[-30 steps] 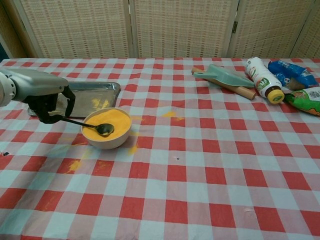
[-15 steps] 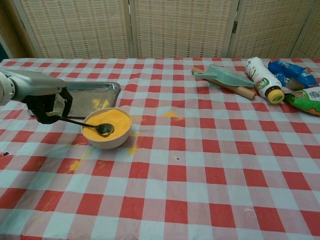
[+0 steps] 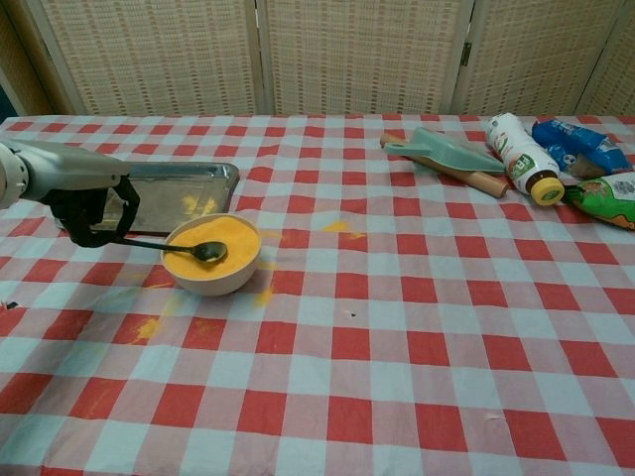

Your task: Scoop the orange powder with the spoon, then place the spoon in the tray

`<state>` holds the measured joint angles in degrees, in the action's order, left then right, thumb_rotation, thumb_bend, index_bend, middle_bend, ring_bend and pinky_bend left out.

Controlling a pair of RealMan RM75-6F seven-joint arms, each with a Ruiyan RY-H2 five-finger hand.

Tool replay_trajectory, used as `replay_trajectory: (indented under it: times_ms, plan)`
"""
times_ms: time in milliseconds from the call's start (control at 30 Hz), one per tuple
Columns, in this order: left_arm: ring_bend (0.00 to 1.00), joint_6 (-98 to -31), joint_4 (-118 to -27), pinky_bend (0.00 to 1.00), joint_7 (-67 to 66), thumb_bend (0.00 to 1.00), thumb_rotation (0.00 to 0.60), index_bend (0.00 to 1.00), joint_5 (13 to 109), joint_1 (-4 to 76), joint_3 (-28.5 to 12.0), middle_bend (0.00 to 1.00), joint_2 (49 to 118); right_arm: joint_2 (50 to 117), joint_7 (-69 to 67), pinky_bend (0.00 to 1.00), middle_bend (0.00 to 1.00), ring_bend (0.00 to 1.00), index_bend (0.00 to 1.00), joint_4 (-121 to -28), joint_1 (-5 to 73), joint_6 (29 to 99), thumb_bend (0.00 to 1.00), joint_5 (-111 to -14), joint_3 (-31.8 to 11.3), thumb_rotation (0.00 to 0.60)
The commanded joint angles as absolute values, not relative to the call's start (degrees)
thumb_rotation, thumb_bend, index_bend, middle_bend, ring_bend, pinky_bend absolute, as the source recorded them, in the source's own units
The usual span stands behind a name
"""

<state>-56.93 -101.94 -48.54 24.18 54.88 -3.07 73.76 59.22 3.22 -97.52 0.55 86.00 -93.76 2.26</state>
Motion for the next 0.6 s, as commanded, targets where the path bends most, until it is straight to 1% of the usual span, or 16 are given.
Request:
replay_trajectory:
  times_ms: [33, 200, 267, 600]
  plan:
    - [1.0, -56.72, -101.98, 1.0, -48.01, 0.48, 0.6, 0.46, 23.97, 55.08, -2.96, 1.0, 73.61, 59.24, 3.2, 0.0, 0.0, 0.0, 0.0, -97.52, 0.55, 86.01, 0.19, -93.77, 2.26, 0.6]
    - [1.0, -55.98, -102.07, 1.0, -46.78, 0.46, 0.6, 0.41, 23.73, 55.48, -2.8, 1.0, 73.19, 59.27, 3.17, 0.0, 0.0, 0.0, 0.0, -97.45, 0.55, 86.03, 0.19, -93.68, 2.2, 0.6]
    - [1.0, -55.45, -102.23, 1.0, -46.18, 0.46, 0.6, 0.4, 23.35, 55.64, -2.84, 1.0, 72.9, 59.28, 3.18, 0.0, 0.0, 0.0, 0.0, -97.46, 0.57, 85.99, 0.19, -93.62, 2.17, 0.6]
    - [1.0, -50.88, -102.44, 1.0, -42.45, 0.46, 0.6, 0.45, 20.22, 57.12, -3.05, 1.0, 70.36, 59.36, 3.39, 0.0, 0.0, 0.0, 0.0, -97.45, 0.59, 85.89, 0.19, -93.3, 2.05, 0.6]
